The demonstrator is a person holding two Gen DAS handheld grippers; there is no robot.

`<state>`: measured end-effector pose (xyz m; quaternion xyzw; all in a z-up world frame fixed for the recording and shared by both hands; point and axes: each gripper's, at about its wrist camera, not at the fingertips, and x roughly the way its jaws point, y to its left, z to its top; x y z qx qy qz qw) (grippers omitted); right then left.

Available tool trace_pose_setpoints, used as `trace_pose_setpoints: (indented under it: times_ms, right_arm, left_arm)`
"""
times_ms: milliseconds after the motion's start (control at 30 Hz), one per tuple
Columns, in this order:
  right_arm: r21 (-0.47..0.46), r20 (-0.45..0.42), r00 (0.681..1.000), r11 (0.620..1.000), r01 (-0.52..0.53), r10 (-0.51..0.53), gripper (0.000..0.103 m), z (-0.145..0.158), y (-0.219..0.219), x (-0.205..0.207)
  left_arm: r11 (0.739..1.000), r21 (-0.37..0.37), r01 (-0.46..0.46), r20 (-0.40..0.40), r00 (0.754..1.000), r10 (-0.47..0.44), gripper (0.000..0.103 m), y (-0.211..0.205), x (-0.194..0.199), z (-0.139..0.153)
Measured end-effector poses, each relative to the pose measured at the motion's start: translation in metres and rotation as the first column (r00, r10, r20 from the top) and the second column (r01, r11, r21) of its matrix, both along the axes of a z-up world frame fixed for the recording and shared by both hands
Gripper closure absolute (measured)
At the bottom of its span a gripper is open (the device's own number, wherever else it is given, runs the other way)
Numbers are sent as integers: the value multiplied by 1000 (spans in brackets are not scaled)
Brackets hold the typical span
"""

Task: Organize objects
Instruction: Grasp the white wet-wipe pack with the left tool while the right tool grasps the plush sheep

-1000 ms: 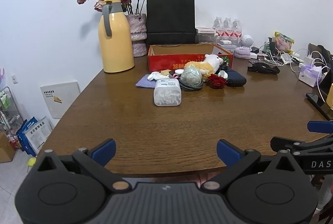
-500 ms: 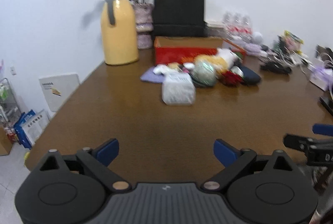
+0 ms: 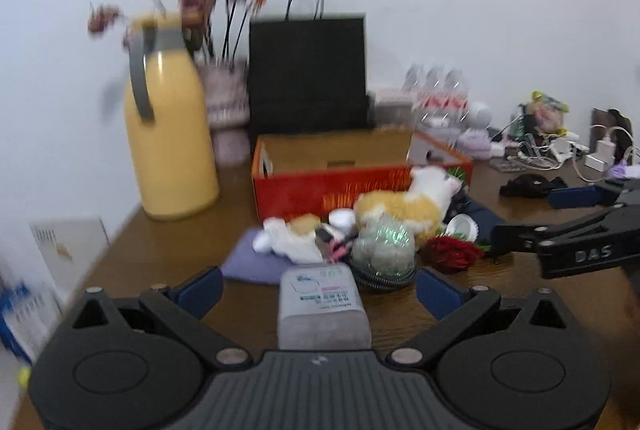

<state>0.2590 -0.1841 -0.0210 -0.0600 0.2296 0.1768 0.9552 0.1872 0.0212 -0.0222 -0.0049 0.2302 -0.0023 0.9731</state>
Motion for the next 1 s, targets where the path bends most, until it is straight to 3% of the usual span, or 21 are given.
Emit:
trace_pose_setpoints:
  times_ms: [133,267,300,400,433,533,633,667,700,733,767,800,833,867,933,1000]
  right_arm:
    - [-25,-18,1000,999,-22,21,5,-20,14,38]
    - [2,-13,999,1000,-29,29,14,-26,20,63]
    - [21,-17,999,999,-27,28,17,-23,16,69]
    - [22,-43,999,1000,-10,11,40,-27,10,86]
    - [9,-39,999,1000,5,-4,41,-29,6,88]
    - [53,-53,996,996,77,-74,41,-32,-11,99]
    - [161,-79,996,985,59,-47,40,-28,-20,111]
    - [194,-83,996,980,53,-37,39,-27,-20,116]
    - [227,-88,996,973,49,-30,33,-27,-20,123]
    - [251,-98,995,967,50,-26,26,-28,-18,131]
    - [265,-120,993,963,51,-20,26,-30,-16,140]
    - [272,-141,990,961,51,-13,32,-33,-13,148]
    - [277,-150,989,960,42,0,50,-35,-9,154]
    - [270,-151,989,962,37,5,50,-36,-6,156]
    - [285,-153,988,958,29,15,60,-32,-5,152]
    - [300,-94,995,954,16,13,66,-19,-8,132]
  left_arm:
    - [999,47,-9,-16,1000,10,4,-6,29,-10]
    - [1000,21,10,-83,997,-8,8,-6,49,-24]
    - [1000,17,7,-102,995,-5,8,-5,53,-28]
    - [1000,12,-17,-130,991,18,8,-1,56,-37]
    - [1000,21,-24,-127,992,26,9,1,55,-39]
    - [999,31,-39,-128,991,43,16,4,54,-42]
    - [998,43,-42,-141,989,48,25,4,57,-45]
    - [999,39,-33,-140,989,38,33,3,57,-45]
    - [999,31,-25,-144,989,29,39,3,58,-46]
    - [999,32,-35,-148,988,40,39,3,57,-46]
    - [998,32,-48,-152,987,52,39,2,56,-45]
    - [998,31,-54,-155,986,58,39,2,53,-44]
    - [998,29,-50,-153,987,54,39,1,49,-42]
    - [998,28,-49,-147,988,52,39,1,45,-39]
    - [998,35,-48,-125,991,52,39,1,32,-32]
    - [998,44,-50,-102,993,54,39,0,21,-25]
